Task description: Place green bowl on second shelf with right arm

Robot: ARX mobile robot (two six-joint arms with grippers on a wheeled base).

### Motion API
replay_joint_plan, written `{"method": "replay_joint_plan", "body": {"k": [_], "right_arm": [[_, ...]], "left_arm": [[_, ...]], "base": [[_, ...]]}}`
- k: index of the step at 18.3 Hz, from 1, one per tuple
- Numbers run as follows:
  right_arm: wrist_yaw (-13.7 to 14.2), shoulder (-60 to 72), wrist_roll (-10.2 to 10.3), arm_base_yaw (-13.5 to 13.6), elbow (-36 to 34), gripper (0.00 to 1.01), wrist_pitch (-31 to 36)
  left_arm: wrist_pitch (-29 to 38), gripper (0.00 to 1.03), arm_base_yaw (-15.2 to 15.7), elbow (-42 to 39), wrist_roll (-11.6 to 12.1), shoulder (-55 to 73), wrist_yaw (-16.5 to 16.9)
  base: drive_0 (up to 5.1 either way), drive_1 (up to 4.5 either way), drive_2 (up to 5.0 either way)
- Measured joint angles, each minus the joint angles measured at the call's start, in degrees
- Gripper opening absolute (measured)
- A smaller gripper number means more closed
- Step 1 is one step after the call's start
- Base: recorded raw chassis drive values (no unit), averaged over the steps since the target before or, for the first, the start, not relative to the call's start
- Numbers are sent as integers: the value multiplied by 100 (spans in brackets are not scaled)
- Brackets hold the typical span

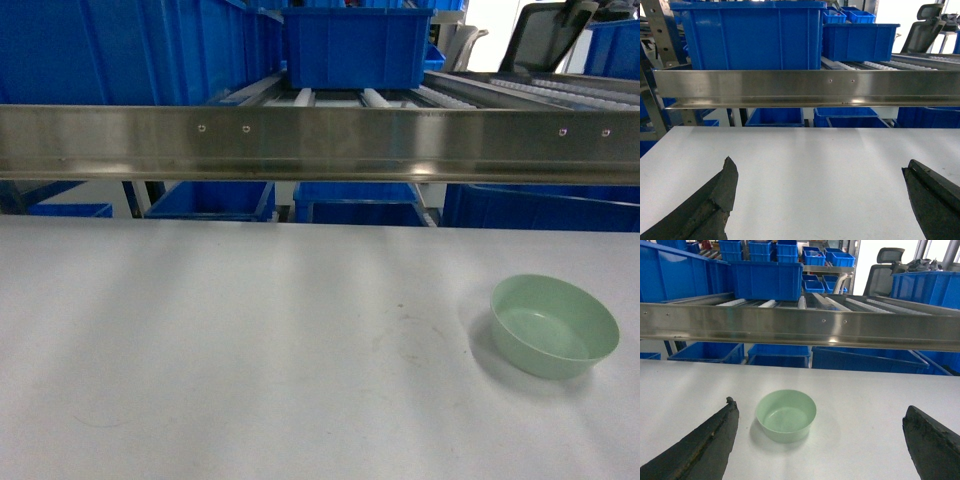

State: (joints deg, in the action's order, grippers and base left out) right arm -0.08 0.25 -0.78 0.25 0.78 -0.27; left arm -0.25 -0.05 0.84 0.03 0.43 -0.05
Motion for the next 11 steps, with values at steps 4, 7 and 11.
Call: {"method": "replay_joint_plan", "body": {"k": [4,7,11], "right_arm": [[0,0,-2,0,0,98,0],[0,0,0,0,0,98,2],[0,0,0,0,0,98,0]], "left_arm": [[0,98,0,0,0,0,2],[0,98,0,0,0,0,2],[0,98,0,0,0,0,2]], "base": [[0,0,0],[0,0,0],[0,0,0]]}}
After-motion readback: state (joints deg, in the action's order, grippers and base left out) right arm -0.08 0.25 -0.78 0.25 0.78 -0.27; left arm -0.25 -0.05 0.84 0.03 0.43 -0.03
